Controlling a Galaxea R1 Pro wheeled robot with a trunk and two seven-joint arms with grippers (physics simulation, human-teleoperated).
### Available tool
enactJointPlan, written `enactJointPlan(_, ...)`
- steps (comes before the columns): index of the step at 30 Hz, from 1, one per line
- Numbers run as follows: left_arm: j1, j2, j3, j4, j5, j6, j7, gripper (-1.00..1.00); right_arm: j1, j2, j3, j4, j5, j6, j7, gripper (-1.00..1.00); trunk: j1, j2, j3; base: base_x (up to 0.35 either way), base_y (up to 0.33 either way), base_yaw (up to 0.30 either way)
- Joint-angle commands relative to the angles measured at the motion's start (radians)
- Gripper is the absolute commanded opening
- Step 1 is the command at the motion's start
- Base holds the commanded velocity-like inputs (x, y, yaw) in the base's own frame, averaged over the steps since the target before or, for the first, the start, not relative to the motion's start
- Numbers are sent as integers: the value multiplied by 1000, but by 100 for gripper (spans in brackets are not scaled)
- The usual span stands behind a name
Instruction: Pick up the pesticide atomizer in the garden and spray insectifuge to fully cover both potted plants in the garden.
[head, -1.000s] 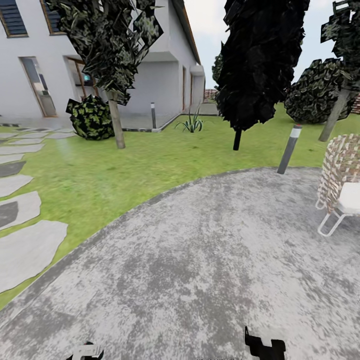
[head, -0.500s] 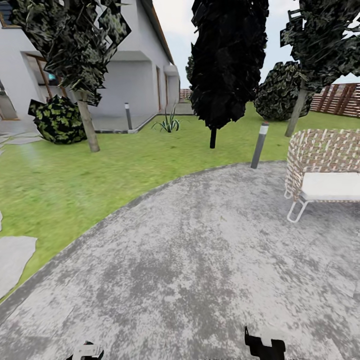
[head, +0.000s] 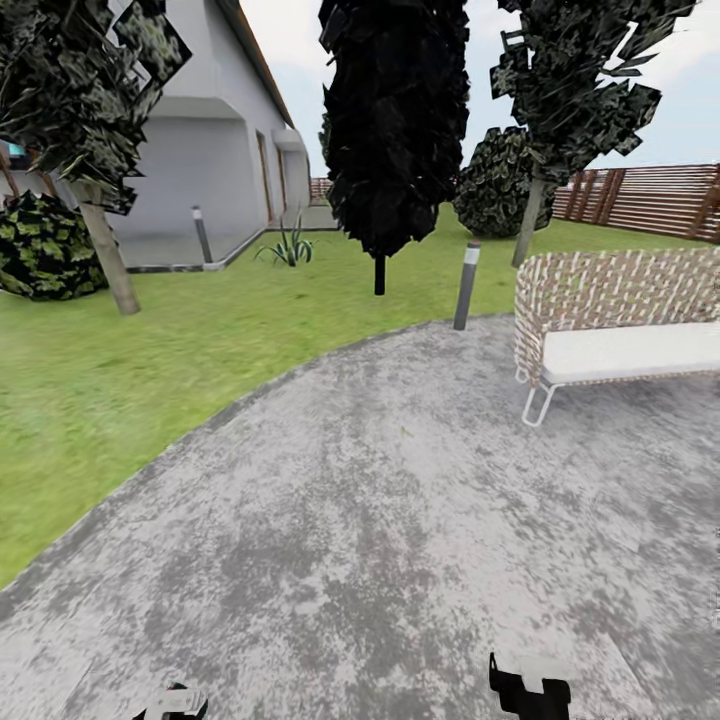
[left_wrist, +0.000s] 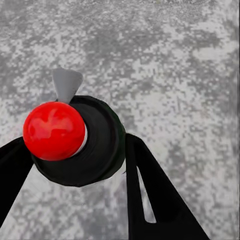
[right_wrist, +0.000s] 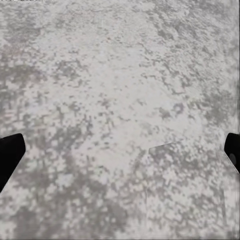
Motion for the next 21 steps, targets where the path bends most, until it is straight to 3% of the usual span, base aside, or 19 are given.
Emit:
enactJointPlan(1,0,0,9,-1,-3,-2,-8,-100,-1,0,-6,1,11,-2,-5,100,0,0,-1,272,0,-300)
enactJointPlan(14,0,0,9,-1,-3,-2,-3,-100,-1,0,-6,1,11,-2,-5,100,0,0,-1,330,0,-300)
enactJointPlan(21,0,0,10,-1,-2,-2,-1,-100,-1,0,-6,1,11,-2,-5,100,0,0,-1,332,107,-300)
